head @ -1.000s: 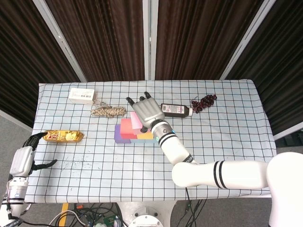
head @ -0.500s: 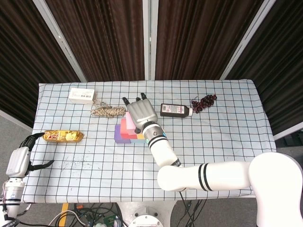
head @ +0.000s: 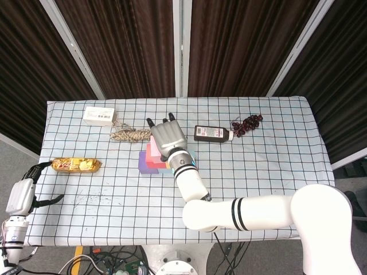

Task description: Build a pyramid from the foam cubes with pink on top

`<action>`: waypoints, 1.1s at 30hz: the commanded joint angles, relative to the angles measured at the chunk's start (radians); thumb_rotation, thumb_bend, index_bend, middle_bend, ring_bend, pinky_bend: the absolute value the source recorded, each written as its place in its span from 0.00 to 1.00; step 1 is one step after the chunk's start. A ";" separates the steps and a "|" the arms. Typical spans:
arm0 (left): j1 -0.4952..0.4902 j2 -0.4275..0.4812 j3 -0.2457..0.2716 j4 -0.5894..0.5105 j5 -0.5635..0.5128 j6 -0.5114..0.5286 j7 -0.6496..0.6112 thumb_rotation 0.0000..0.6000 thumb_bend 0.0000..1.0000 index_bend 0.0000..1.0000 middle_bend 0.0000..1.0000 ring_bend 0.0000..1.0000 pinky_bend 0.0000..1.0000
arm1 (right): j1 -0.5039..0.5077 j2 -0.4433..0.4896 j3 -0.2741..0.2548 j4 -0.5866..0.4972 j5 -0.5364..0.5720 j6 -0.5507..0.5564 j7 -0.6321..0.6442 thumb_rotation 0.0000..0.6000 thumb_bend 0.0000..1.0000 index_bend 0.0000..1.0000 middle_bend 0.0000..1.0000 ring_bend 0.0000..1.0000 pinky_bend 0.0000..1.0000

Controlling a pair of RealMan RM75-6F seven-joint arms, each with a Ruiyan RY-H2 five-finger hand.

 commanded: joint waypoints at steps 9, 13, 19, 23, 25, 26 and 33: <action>0.002 -0.002 0.000 0.007 0.002 -0.002 -0.007 1.00 0.03 0.15 0.14 0.11 0.18 | -0.006 -0.025 0.026 0.018 0.021 0.015 -0.042 1.00 0.11 0.00 0.50 0.17 0.01; 0.003 -0.004 -0.001 0.014 -0.002 -0.004 -0.012 1.00 0.03 0.15 0.14 0.11 0.18 | -0.005 -0.036 0.032 0.027 0.016 0.025 -0.058 1.00 0.12 0.00 0.50 0.17 0.01; 0.005 -0.006 0.000 0.021 -0.001 -0.006 -0.016 1.00 0.03 0.15 0.14 0.11 0.18 | -0.009 -0.054 0.045 0.046 0.016 0.032 -0.074 1.00 0.12 0.00 0.50 0.17 0.01; 0.006 -0.005 0.000 0.023 0.000 -0.004 -0.018 1.00 0.03 0.15 0.14 0.11 0.18 | -0.010 -0.067 0.056 0.059 0.015 0.037 -0.083 1.00 0.12 0.00 0.50 0.17 0.01; 0.006 -0.005 0.000 0.024 0.000 -0.005 -0.019 1.00 0.03 0.15 0.14 0.11 0.18 | -0.010 -0.073 0.060 0.064 0.016 0.041 -0.091 1.00 0.12 0.00 0.50 0.17 0.01; 0.006 -0.005 0.000 0.025 0.000 -0.005 -0.020 1.00 0.03 0.15 0.14 0.11 0.18 | -0.011 -0.075 0.063 0.067 0.017 0.041 -0.093 1.00 0.12 0.00 0.50 0.17 0.01; 0.007 -0.006 0.001 0.029 0.000 -0.008 -0.025 1.00 0.03 0.15 0.14 0.11 0.18 | -0.017 -0.085 0.081 0.073 0.021 0.047 -0.112 1.00 0.12 0.00 0.50 0.17 0.01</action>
